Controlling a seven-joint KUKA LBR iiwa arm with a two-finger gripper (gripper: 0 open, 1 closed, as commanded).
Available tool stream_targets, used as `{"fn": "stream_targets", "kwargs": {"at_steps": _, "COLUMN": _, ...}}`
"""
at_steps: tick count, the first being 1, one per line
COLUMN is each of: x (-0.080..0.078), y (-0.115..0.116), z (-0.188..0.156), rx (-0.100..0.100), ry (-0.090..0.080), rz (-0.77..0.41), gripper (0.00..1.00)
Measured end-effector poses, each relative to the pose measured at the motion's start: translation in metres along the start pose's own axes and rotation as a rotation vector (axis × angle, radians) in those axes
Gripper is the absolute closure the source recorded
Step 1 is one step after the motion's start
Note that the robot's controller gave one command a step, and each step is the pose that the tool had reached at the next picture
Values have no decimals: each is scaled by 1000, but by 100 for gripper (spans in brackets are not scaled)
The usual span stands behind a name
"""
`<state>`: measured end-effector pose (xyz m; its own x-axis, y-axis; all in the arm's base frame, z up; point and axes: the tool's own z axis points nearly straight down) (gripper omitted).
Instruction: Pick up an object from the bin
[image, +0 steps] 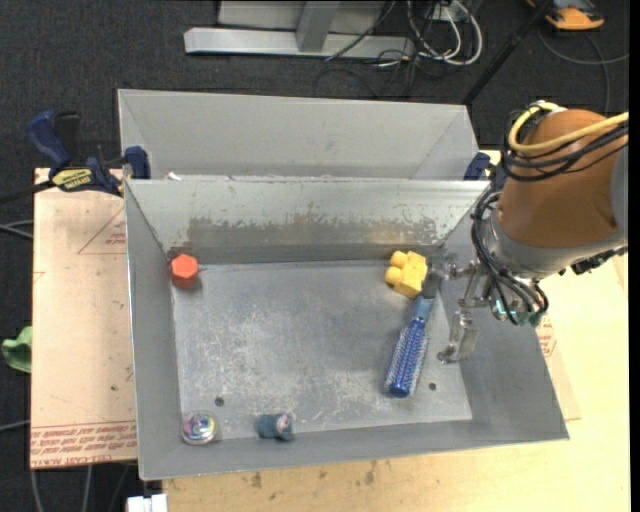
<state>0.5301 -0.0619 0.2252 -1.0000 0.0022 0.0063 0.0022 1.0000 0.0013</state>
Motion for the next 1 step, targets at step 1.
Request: {"fn": "stream_targets", "kwargs": {"at_steps": 1, "x": 12, "y": 27, "z": 91, "rx": -1, "ry": -2, "rz": -443, "gripper": 0}}
